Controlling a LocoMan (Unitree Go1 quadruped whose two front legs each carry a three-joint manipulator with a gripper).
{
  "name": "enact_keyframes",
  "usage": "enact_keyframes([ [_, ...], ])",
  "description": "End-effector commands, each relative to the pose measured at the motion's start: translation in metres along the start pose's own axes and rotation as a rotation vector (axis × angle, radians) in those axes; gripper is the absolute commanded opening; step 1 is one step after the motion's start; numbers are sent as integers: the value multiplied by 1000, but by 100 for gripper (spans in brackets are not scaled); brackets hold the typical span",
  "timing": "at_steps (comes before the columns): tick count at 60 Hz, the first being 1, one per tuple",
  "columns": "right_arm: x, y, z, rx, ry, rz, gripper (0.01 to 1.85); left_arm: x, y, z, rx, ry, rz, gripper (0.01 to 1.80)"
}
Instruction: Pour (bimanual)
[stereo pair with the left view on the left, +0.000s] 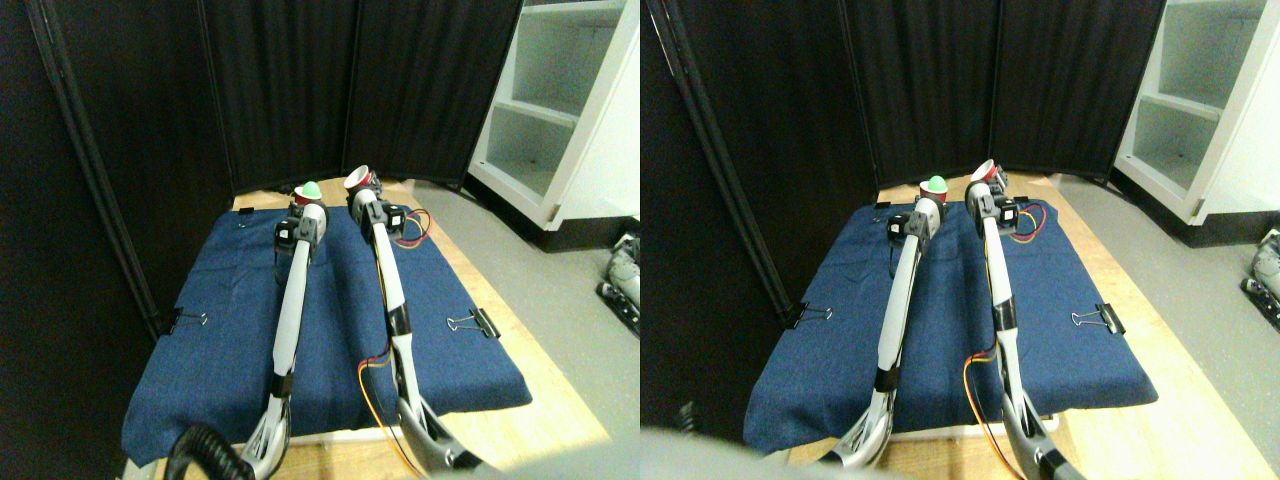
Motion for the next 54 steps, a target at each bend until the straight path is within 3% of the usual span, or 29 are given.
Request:
enact_keyframes([
  [1, 0, 1, 4, 35, -42, 23, 33, 3, -4, 4, -19, 9, -52, 33],
  [24, -6, -23, 1, 145, -80, 5, 33, 8, 10, 15, -16, -21, -33, 33],
  [42, -5, -42, 4, 278, -69, 35, 33, 20, 32, 23, -11, -31, -8, 33],
  [54, -2, -52, 4, 361, -83, 5, 33, 26, 47, 28, -28, -47, 7, 33],
])
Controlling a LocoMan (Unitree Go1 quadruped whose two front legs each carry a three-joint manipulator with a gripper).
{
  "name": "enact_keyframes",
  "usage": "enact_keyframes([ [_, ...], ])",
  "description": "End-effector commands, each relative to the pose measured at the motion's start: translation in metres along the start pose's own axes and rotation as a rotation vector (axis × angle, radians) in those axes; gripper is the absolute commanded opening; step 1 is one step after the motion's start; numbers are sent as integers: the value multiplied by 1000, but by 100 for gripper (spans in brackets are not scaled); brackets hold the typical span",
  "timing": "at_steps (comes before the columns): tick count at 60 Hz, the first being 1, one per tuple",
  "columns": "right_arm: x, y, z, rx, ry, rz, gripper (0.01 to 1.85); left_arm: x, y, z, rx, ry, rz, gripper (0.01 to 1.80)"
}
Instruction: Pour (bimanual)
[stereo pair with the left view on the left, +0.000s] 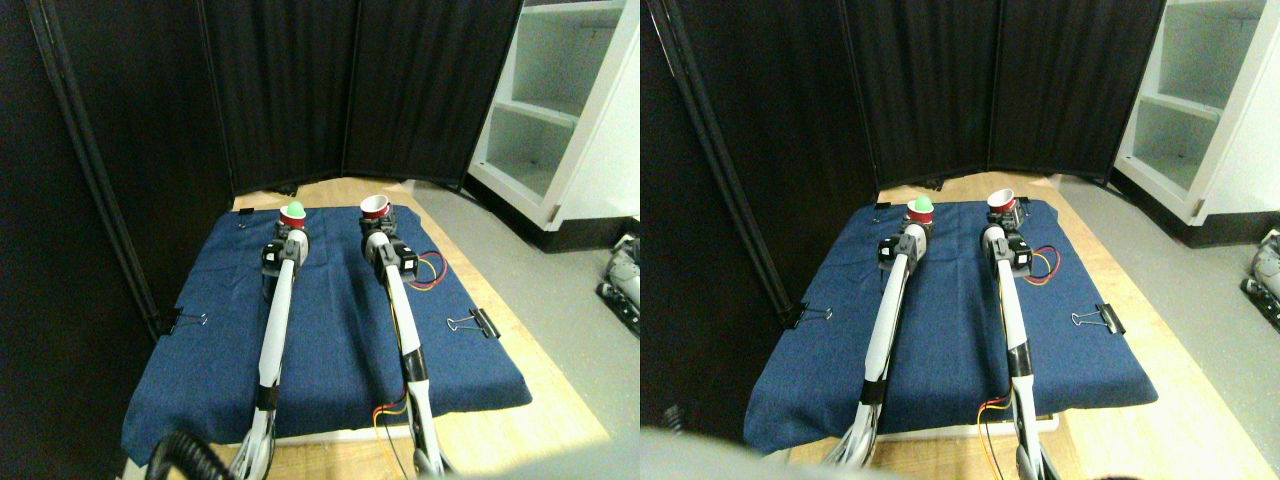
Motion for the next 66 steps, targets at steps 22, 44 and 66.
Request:
enact_keyframes([
  [22, 11, -13, -1, 68, -38, -36, 33, 9, 16, 4, -33, -63, -18, 33],
  [44, 22, -29, -17, 126, -34, -90, 33, 7, 19, 6, -41, -86, -28, 33],
  [66, 28, -42, -30, 168, -35, -83, 33, 8, 23, 3, -57, -111, -24, 33],
])
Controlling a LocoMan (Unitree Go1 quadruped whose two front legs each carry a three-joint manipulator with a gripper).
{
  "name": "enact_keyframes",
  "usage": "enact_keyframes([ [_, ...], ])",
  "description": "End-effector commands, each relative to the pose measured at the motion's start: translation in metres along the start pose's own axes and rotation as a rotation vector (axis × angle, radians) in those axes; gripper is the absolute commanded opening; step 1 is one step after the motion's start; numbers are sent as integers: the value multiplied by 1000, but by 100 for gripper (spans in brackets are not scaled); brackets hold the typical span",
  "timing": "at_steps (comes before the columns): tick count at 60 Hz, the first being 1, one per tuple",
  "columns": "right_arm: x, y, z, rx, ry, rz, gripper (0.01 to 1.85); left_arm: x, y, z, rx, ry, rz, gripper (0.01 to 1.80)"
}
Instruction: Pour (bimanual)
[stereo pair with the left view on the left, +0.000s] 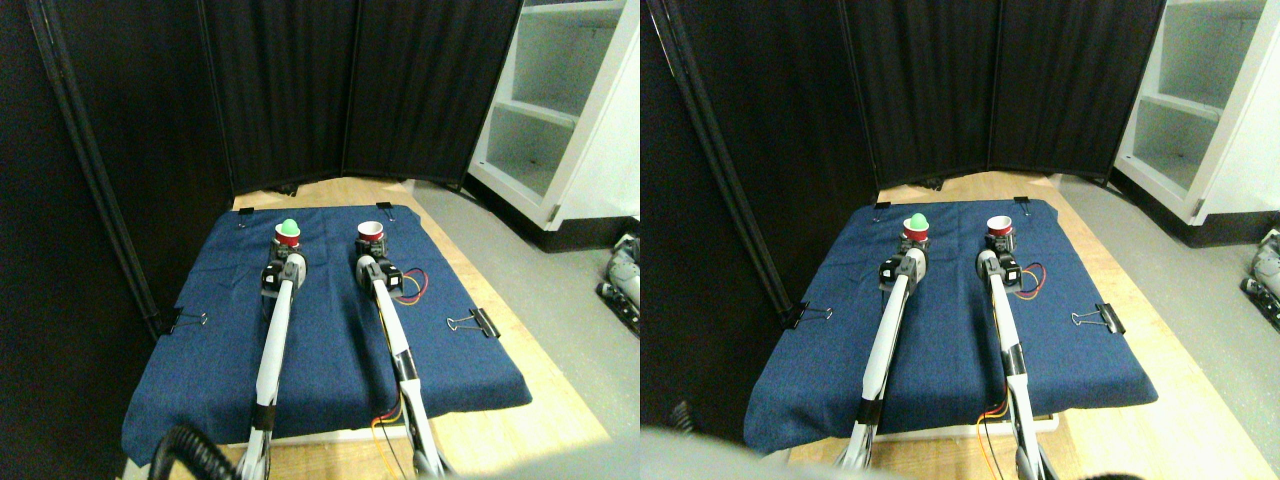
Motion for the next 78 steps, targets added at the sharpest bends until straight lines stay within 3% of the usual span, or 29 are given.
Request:
enact_keyframes([
  [1, 2, 3, -4, 21, -12, 24, 33, 1, -8, -1, -17, -16, -50, 33],
  [34, 7, -4, -9, 60, 1, -1, 33, 12, 5, -8, -10, -51, -18, 33],
  [63, 7, -11, -6, 49, -37, -22, 33, 14, 13, -5, -26, -87, -9, 33],
  [73, 8, -12, -6, 48, -1, -34, 33, 13, 16, -3, -20, -75, -11, 37],
  [74, 7, -12, -5, 66, 12, -71, 35, 13, 16, -3, -3, -71, -10, 50],
  [75, 6, -12, -5, 65, 32, -100, 53, 12, 16, -3, 11, -66, -11, 66],
  [77, 3, -12, -3, 56, 107, -134, 111, 12, 17, -3, 43, -39, -16, 99],
  [78, 3, -12, -3, 56, 107, -134, 111, 12, 17, -3, 43, -39, -16, 99],
])
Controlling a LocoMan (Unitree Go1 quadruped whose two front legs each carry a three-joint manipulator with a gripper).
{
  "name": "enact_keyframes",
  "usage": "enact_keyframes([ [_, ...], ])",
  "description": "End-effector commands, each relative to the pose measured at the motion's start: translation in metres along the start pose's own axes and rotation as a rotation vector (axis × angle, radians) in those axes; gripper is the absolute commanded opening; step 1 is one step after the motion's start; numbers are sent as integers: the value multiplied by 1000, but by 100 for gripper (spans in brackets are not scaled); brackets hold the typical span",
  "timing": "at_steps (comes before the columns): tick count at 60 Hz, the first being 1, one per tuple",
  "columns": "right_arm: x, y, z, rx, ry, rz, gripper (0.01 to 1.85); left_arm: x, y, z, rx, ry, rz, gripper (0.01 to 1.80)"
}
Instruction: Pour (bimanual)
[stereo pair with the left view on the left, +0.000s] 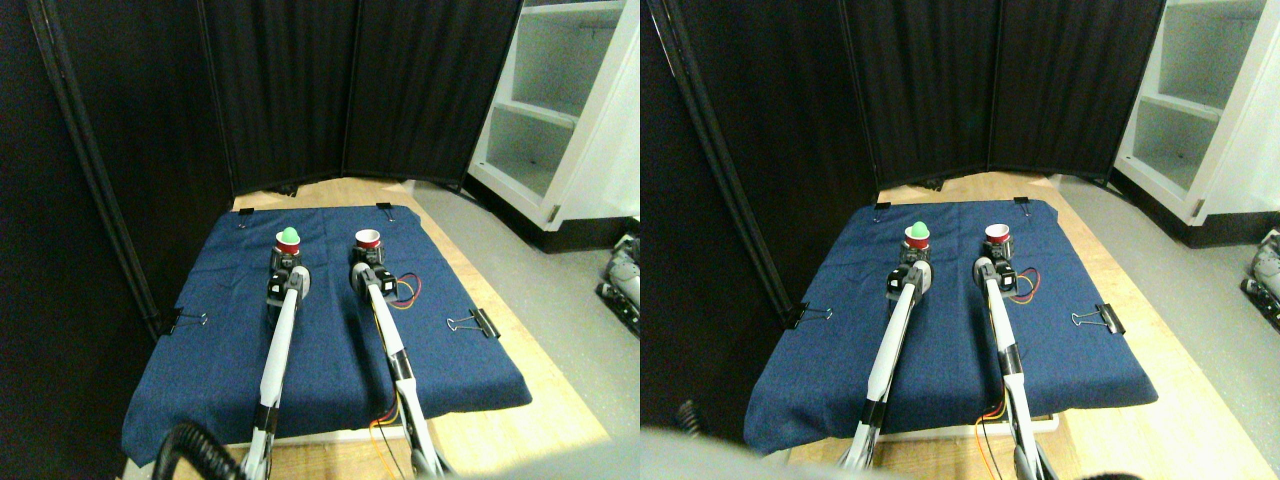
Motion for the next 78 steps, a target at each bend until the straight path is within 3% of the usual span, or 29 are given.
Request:
enact_keyframes([
  [1, -5, 1, 2, 0, 121, -91, 123, -1, -1, 2, 55, 35, -28, 105],
  [2, -5, 1, 3, -10, 134, -106, 135, -1, -1, 2, 45, 35, -29, 112],
  [3, -6, 1, 3, -4, 148, -113, 149, -1, -1, 2, 37, 35, -22, 133],
  [7, -6, 1, 2, 2, 145, -119, 158, -1, -2, 2, 39, 51, -14, 148],
  [8, -7, -1, 2, 16, 146, -117, 161, 0, -2, 2, 51, 72, -5, 162],
  [17, -5, 0, -1, 40, 149, -132, 175, -1, -2, 3, 50, 95, 0, 180],
  [42, -12, 3, -1, 51, 166, -126, 179, -13, -7, 7, 32, 110, -17, 180],
  [56, -28, 10, 4, 69, 198, -80, 180, -26, -6, 7, 9, 117, -31, 180],
  [71, -40, 8, 15, 25, 183, -45, 180, -40, -6, 8, -1, 128, -44, 180],
  [78, -44, 9, 18, 21, 162, -24, 174, -46, -8, 10, 20, 114, -91, 161],
])
